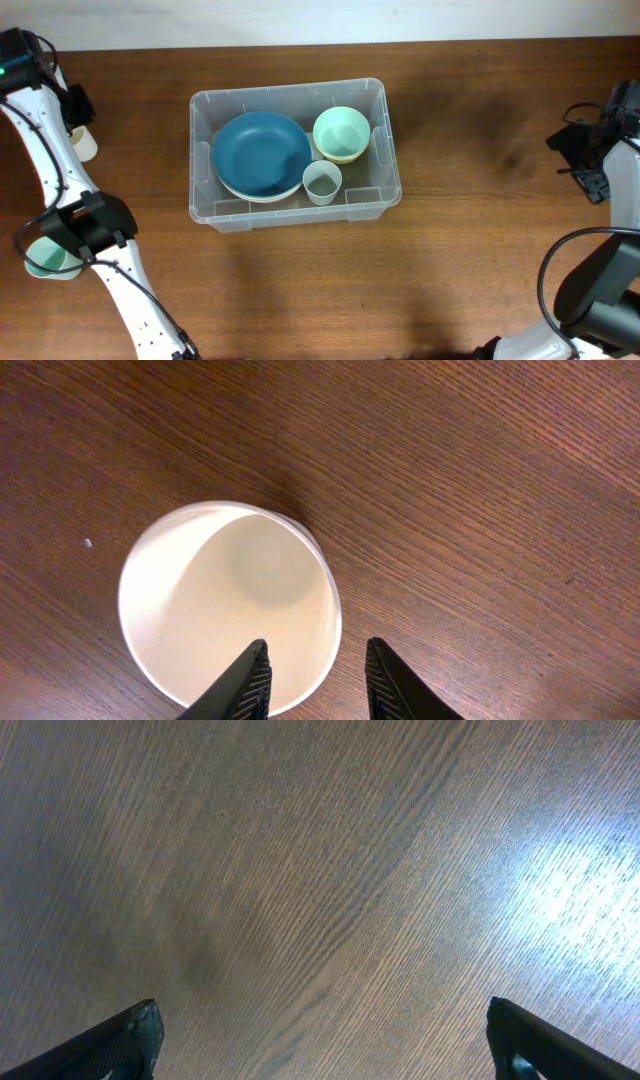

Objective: Pack container
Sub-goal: 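Lift the cream cup with the left gripper off the table, then carry the cream cup over the bin toward the mint bowl, then lower the cream cup into the bin beside the gray cup and release, then move the left gripper to the mint green cup on the table, then grasp the mint green cup rim with the left gripper and lift, then carry the mint cup into the bin above the cream cup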

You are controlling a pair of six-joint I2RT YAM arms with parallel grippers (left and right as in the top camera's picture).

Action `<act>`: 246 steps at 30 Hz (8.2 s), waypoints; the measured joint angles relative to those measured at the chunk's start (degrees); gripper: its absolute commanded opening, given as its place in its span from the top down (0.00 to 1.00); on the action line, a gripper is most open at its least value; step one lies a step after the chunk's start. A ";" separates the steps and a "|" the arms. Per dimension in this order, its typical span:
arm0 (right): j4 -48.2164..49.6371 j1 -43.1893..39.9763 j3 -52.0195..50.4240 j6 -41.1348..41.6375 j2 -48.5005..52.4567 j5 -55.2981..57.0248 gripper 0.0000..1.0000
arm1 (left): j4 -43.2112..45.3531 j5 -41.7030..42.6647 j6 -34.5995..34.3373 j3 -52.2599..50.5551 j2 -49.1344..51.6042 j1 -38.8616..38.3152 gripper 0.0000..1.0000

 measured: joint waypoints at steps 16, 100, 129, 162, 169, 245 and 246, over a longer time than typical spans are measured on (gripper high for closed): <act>0.00 0.00 0.00 0.00 0.00 0.02 0.01 | -0.44 0.37 -0.55 -0.07 3.74 0.00 0.99; 0.00 0.00 0.00 0.02 0.00 0.00 0.01 | -8.13 18.03 6.47 -39.52 -29.64 -54.31 0.98; 0.00 0.00 0.00 0.00 0.00 0.00 0.01 | -3.52 9.31 2.08 -39.50 -30.40 -44.13 0.23; 0.00 0.00 0.00 0.00 0.00 0.00 0.01 | 2.25 -4.42 -25.57 -66.84 -50.25 4.50 0.23; -0.02 0.00 0.00 0.04 0.00 0.00 0.01 | 4.50 -4.42 -27.04 -72.63 -50.29 7.85 0.23; 0.00 0.00 0.00 0.02 0.00 0.17 0.01 | 16.55 31.82 7.63 -58.12 -52.68 -29.62 0.99; 0.00 0.00 0.00 0.00 0.00 0.17 0.01 | 16.24 30.58 8.76 -58.10 -52.68 -32.50 0.99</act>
